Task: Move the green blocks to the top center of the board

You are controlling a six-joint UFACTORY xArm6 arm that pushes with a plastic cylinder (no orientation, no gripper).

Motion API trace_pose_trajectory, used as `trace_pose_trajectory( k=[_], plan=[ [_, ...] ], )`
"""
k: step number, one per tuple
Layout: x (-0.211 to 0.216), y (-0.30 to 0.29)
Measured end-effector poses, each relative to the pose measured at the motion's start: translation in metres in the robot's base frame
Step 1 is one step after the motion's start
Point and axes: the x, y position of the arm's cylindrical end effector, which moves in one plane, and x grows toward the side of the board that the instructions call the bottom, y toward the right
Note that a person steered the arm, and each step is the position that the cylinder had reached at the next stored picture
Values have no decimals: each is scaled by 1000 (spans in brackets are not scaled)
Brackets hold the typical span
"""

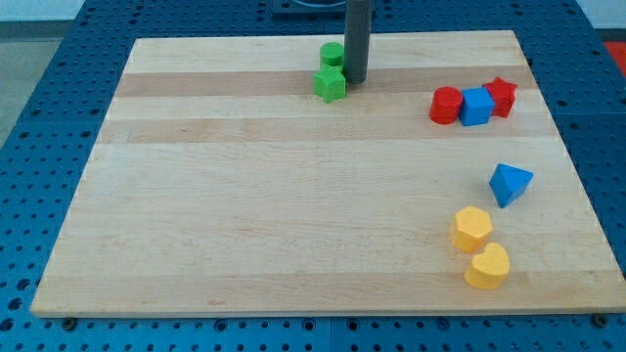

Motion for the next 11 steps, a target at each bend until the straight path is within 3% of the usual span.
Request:
trace_pose_trajectory(
  k=[1, 2, 5, 9, 11],
  plan=[
    [56, 21],
    [82, -7],
    [27, -20],
    [5, -20],
    [19, -20]
  ],
)
